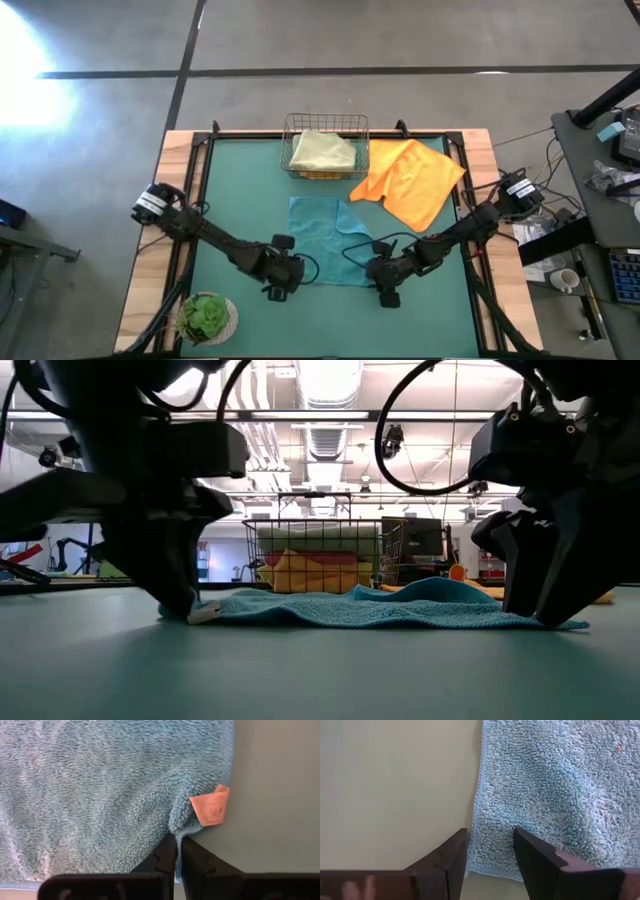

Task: Fold microfiber towels
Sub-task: Fold the blue microfiber towel

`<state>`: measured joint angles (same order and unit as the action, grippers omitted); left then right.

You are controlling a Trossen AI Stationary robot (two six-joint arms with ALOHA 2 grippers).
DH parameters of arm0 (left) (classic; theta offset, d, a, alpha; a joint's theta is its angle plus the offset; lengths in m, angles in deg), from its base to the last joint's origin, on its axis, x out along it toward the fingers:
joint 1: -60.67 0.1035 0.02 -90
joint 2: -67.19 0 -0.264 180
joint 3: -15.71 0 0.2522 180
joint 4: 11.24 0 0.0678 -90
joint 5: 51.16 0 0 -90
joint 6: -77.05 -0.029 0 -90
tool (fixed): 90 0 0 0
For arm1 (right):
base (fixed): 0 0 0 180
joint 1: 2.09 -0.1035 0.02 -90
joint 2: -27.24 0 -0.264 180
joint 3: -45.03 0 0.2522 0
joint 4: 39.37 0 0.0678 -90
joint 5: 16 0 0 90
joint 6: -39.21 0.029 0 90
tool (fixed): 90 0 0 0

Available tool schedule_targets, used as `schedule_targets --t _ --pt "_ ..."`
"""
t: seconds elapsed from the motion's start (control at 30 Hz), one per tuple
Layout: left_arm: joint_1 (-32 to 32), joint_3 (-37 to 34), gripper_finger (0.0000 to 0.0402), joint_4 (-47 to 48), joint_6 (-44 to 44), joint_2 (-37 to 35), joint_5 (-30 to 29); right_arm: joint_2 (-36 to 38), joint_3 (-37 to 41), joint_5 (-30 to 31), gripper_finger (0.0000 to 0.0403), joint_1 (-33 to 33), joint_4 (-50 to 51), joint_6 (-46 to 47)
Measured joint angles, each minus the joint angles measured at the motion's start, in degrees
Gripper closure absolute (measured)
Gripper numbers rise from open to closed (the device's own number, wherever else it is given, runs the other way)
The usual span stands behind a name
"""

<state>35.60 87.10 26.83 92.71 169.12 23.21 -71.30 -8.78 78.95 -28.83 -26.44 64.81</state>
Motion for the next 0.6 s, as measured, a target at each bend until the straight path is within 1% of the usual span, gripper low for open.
schedule_targets --t 0.37,0.43,0.6 --pt "2.11 0.0 0.0401 0.05 -0.08 0.0 0.42 -0.82 0.04 2.08 0.0253 -0.02 -0.16 7.35" --pt "2.11 0.0 0.0401 0.05 -0.17 0.0 0.42 -0.84 0.07 2.32 0.0268 -0.04 -0.14 8.03" --pt "2.22 0.0 0.0401 0.07 -2.85 0.0 0.65 -0.86 0.17 3.12 0.0336 0.02 0.26 8.04"
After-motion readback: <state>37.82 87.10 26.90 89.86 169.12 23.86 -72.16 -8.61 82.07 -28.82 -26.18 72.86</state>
